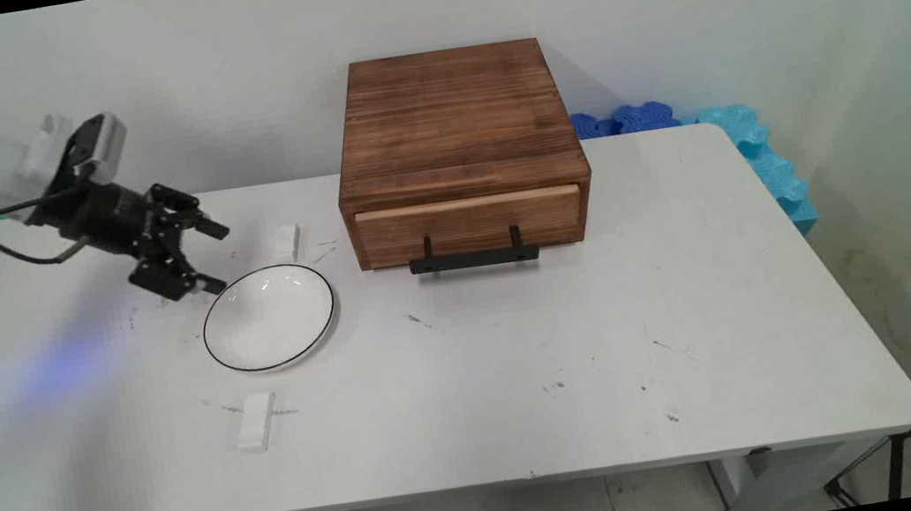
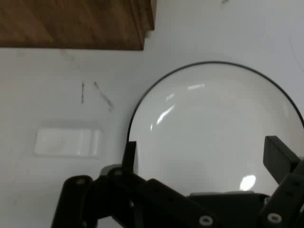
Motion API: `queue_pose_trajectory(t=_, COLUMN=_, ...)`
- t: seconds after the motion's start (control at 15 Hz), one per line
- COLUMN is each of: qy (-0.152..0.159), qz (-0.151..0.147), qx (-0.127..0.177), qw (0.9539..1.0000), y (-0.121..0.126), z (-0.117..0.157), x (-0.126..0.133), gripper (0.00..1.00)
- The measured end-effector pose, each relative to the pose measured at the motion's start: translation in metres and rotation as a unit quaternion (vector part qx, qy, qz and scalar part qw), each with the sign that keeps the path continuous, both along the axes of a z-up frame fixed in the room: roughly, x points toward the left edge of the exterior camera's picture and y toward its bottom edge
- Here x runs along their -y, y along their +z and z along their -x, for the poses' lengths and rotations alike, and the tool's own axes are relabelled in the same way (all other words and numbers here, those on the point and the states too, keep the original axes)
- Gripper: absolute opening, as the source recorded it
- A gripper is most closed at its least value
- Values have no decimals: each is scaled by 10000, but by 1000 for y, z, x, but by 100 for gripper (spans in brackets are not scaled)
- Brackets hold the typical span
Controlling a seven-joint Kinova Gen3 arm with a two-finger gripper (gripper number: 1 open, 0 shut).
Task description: Open the drawer
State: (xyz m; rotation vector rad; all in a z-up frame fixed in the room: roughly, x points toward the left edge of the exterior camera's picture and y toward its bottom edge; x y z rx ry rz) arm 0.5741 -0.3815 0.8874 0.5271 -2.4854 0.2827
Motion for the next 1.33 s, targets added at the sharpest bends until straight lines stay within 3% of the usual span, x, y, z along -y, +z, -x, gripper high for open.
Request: queue_pose_trajectory(t=1.33, qy=-43, qz=85, qx=-25, qw=10000, y=-13, z=121, x=37, gripper=100)
